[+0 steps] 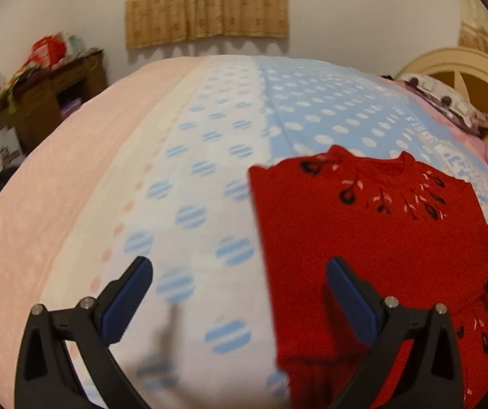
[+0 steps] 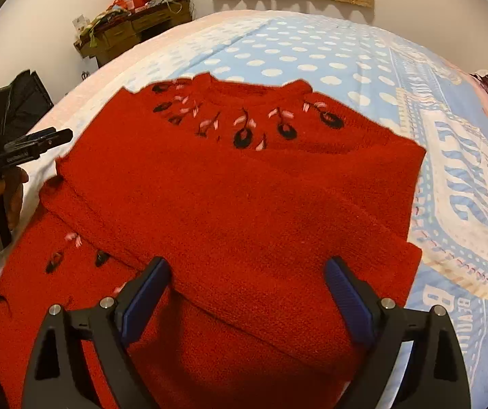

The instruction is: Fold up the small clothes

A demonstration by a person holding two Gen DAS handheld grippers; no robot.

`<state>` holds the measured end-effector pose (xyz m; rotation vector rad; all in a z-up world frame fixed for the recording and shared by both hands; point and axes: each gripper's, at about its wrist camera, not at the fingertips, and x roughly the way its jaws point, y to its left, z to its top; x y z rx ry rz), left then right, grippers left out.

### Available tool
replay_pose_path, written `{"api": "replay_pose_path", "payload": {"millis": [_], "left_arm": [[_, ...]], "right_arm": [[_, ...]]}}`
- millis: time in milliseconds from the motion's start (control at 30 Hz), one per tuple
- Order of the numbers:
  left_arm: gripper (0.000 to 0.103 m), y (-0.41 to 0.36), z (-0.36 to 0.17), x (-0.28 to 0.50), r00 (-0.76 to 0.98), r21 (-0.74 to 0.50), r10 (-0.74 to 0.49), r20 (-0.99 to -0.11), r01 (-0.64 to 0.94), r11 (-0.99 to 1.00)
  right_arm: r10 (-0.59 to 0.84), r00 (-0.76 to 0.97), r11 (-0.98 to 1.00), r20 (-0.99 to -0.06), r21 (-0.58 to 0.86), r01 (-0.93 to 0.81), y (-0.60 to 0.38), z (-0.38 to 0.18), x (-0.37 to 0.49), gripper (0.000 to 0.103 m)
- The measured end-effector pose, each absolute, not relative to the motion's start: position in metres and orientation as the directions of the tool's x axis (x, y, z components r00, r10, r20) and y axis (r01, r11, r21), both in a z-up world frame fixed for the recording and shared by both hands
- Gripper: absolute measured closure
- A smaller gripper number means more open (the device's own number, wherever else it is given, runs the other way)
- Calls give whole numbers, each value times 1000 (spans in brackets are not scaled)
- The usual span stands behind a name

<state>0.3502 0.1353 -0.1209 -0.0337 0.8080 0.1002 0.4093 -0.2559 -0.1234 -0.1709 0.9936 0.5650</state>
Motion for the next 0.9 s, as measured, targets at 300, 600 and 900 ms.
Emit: {"api": "replay_pose_path", "payload": {"millis": [300,600,900], "left_arm": [[0,158,-159,391,607,114,189,-772,-160,981],[0,184,-152,367,600,-156,-13,-800,-188,970],[0,162,-87,264,754,-292,-147,-641,-62,954]], "right_arm": [[349,405,854,-845,108,-509,-260,-134,439,10],[288,451,862,-845,23,-507,-253,-136,434,4],[322,541,883,-777,40,-468,-289,-86,369,4]]}}
